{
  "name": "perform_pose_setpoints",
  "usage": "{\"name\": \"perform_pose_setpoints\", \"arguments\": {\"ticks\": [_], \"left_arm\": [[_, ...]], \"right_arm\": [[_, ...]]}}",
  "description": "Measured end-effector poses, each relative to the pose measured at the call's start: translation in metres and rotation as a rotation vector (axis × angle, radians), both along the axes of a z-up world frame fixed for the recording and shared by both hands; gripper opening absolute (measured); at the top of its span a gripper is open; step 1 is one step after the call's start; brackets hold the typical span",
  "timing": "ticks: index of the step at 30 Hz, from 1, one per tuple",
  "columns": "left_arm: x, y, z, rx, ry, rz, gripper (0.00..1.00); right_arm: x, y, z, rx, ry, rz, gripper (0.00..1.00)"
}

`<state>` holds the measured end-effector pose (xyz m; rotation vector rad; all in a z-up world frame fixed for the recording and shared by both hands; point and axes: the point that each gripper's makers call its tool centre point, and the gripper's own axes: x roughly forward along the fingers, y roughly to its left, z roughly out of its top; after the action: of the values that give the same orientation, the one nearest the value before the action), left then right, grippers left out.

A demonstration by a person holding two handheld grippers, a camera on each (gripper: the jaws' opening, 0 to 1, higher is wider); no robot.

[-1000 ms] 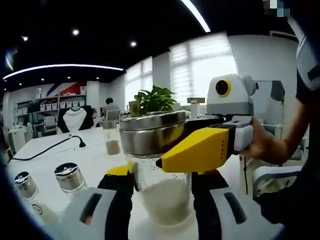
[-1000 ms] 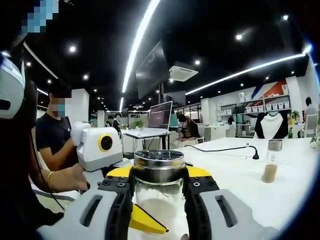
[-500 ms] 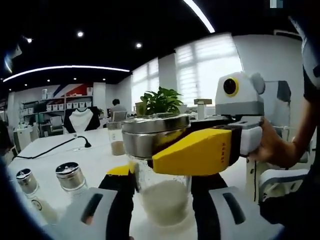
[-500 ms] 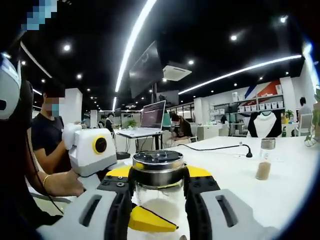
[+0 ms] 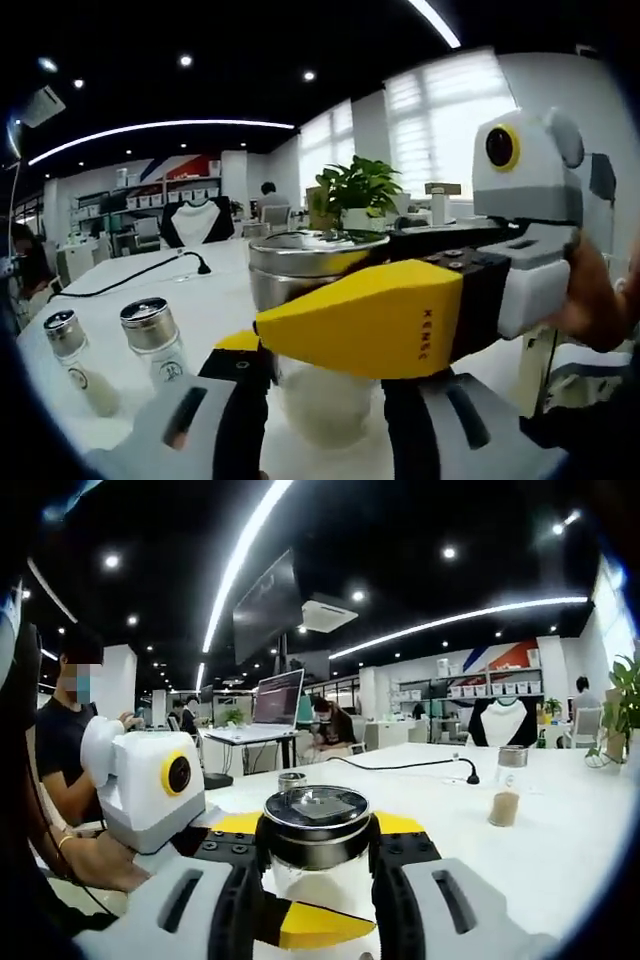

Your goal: Rotate the seasoning bottle until the label or dispensing opening points toward the visible target arrow and the bottle remains upright within the marked orientation range

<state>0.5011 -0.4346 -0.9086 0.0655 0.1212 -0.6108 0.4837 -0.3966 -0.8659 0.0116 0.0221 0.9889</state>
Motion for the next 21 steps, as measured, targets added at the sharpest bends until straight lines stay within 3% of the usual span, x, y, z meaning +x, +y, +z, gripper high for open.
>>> {"name": "perform_pose_setpoints", "arguments": {"ticks": [8, 11, 21], "left_arm": [[0.008, -0.001, 0.008, 0.028, -0.041, 0.086, 0.45], [0.010, 0.003, 0.005, 0.074, -0.048, 0.118, 0.45], [0.006, 0.009, -0.004, 0.055, -0.004, 0.159, 0.45]], "right_arm": [[0.007, 0.001, 0.008, 0.013, -0.014, -0.069, 0.43], [0.009, 0.002, 0.005, 0.002, -0.015, -0.073, 0.44], [0.008, 0.007, -0.001, 0.004, -0.010, -0.093, 0.41]]}}
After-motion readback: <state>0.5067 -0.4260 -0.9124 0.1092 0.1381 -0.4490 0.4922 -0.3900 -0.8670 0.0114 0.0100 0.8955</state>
